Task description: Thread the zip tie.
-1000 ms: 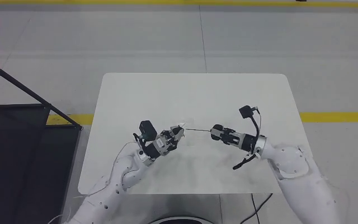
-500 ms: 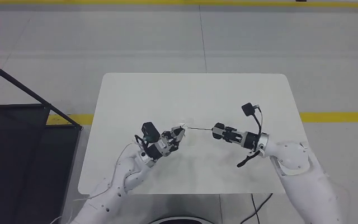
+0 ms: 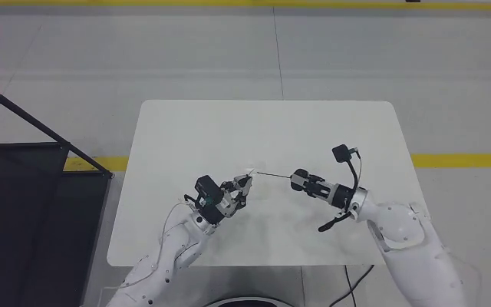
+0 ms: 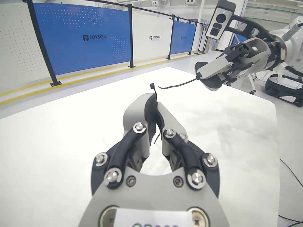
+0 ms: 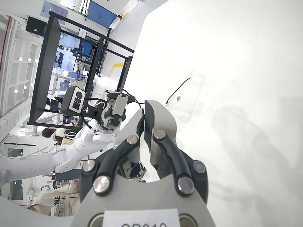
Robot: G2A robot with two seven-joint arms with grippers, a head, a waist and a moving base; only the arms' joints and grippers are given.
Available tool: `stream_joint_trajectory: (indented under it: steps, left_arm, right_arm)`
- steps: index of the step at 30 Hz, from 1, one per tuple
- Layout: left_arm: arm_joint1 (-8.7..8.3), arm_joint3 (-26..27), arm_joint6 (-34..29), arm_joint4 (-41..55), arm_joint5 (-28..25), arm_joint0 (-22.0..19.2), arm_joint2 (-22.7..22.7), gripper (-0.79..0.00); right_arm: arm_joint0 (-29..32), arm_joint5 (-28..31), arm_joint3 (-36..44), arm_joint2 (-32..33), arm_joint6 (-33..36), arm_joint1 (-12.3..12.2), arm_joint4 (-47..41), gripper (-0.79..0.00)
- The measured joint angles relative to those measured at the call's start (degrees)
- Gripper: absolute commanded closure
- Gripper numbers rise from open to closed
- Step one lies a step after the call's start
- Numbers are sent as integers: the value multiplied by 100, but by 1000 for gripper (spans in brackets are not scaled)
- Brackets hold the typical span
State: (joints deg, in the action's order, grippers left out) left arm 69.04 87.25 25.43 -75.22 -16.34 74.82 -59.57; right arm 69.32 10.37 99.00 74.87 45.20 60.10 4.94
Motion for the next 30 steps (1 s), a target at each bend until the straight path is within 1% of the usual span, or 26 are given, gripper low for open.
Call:
stream_joint_trajectory:
  steps: [4, 12, 20, 30]
  left_arm:
    - [5, 33, -55, -94, 102, 34, -13, 0]
    - [4, 32, -54, -91, 99, 33, -12, 0]
    - [4, 32, -54, -91, 99, 33, -12, 0]
    - [4, 32, -54, -91, 99, 33, -12, 0]
  right_arm:
    - [94, 18, 132, 2, -101, -4, 57, 0]
    - [310, 91, 387, 31, -281, -15, 148, 0]
    - [369, -126, 585, -96, -484, 2, 376, 0]
    - [427, -137, 698, -156, -593, 11, 475, 0]
